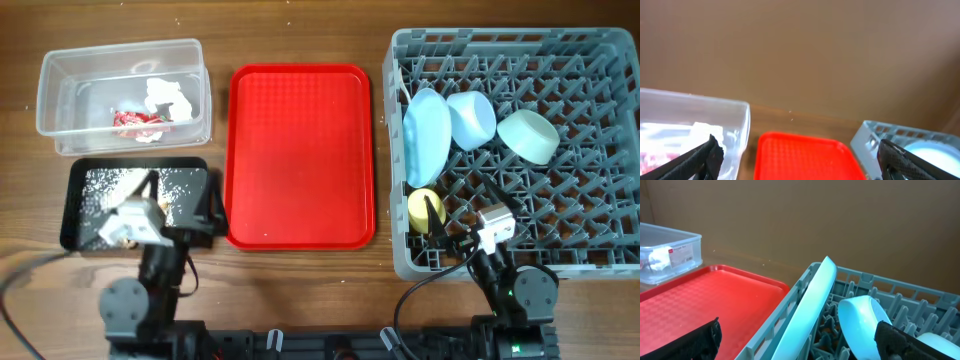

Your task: Sort waste into correct bins and load items into the dishwasher rack

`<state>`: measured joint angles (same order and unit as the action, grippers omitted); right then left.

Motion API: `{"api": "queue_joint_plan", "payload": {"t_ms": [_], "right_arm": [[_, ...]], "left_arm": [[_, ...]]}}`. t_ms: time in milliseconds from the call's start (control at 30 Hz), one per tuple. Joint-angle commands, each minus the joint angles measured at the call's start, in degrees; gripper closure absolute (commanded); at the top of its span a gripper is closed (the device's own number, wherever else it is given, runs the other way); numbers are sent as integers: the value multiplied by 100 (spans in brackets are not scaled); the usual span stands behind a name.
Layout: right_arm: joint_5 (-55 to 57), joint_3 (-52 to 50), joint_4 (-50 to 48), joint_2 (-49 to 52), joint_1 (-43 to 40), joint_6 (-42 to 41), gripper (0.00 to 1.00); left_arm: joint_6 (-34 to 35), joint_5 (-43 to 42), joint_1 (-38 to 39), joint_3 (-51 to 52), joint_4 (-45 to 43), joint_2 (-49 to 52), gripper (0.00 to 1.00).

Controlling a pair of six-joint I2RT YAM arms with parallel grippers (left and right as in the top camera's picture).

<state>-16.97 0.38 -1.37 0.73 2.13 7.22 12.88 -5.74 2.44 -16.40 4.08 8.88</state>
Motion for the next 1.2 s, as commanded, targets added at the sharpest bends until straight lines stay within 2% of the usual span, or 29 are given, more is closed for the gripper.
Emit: {"api": "queue_joint_plan", "payload": {"t_ms": [0,133,233,1167], "right_arm": [[-111,-9,-28,-46,-28,28,0],[-111,-9,-28,-46,-28,28,0],[-111,-9,-28,-46,-28,28,0],[-111,-9,-28,-46,-28,28,0]], "left_arm": [[-70,138,-48,890,-92,-896,0],[-22,59,-24,1633,-463,-872,0],[-28,70,-4,1604,-4,-872,0],[-28,70,-4,1604,-15,-850,0]]}}
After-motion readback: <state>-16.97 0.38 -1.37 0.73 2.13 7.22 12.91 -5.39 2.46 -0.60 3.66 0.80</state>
